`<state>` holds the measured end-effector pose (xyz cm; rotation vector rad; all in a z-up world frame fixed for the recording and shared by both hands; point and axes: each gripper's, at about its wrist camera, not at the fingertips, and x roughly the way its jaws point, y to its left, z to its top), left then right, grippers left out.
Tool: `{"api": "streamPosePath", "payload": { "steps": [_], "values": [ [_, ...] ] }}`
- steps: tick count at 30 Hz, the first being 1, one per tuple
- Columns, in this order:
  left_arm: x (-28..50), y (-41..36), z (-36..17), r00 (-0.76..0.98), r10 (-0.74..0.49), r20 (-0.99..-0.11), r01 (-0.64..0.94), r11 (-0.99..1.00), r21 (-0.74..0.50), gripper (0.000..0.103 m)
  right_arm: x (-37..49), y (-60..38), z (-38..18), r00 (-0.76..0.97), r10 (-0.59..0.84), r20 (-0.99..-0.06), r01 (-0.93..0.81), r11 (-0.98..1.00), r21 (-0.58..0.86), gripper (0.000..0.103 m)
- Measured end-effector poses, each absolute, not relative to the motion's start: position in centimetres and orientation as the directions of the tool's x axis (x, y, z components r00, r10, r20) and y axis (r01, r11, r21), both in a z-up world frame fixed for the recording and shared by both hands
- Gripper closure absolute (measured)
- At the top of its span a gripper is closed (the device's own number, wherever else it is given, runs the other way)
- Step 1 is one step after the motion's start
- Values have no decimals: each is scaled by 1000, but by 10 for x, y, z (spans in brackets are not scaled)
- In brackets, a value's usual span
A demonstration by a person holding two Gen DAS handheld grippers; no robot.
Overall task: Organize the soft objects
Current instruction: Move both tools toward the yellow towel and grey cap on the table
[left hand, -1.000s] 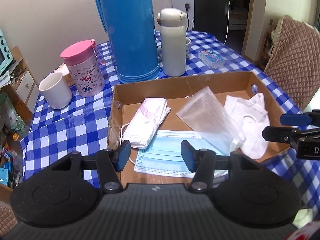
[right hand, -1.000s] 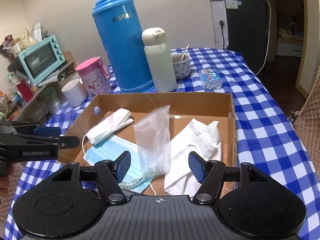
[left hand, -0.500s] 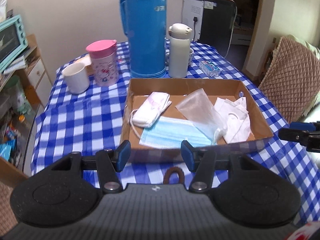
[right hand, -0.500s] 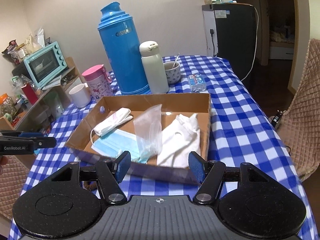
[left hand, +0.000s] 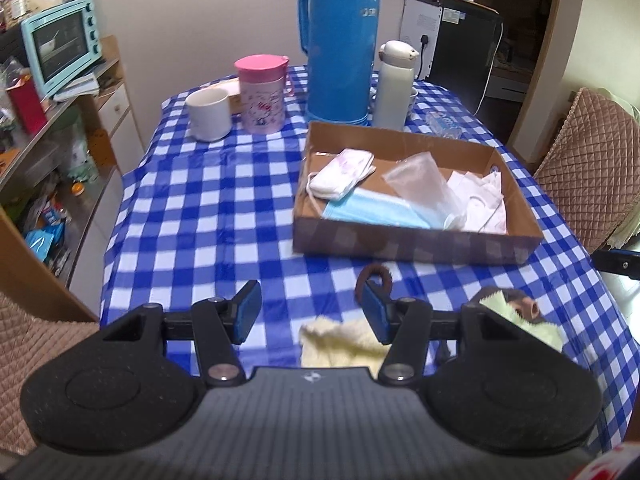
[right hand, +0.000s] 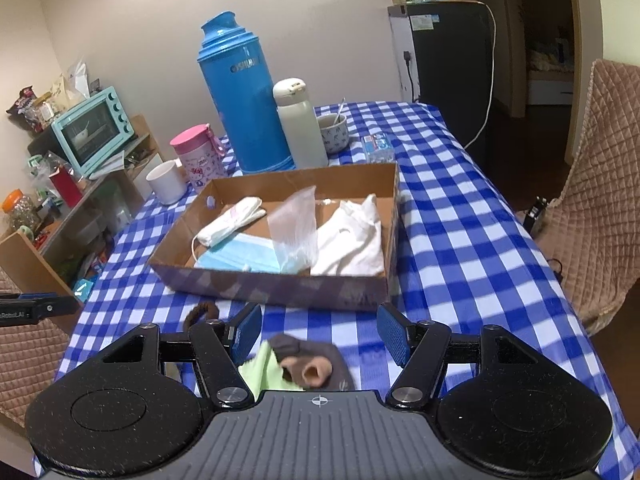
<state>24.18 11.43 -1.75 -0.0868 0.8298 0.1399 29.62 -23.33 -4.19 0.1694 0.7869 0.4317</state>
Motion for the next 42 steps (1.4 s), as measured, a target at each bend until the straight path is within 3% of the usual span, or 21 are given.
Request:
{"api": "streamPosePath", "payload": {
  "steps": [13, 26, 33, 42],
  "values": [
    [188, 114, -31, 637, 114, -762, -176, 984, 1, 50, 260, -238, -61, 569, 442, -693, -317, 896, 311, 39],
    [171, 75, -53, 604, 26, -797, -83, 996, -30, 50, 235, -238, -71, 524, 463, -715, -339, 884, 323, 39],
    [171, 50, -65, 592, 4, -806, -9, 1000, -2, 41, 228, -236, -78, 497, 471, -729, -343, 878, 333, 39],
    [178, 33, -82, 569, -3, -823, 28, 999, 15, 39, 230, -237, -82, 483, 473, -737, -335, 877, 344, 39]
  ]
}}
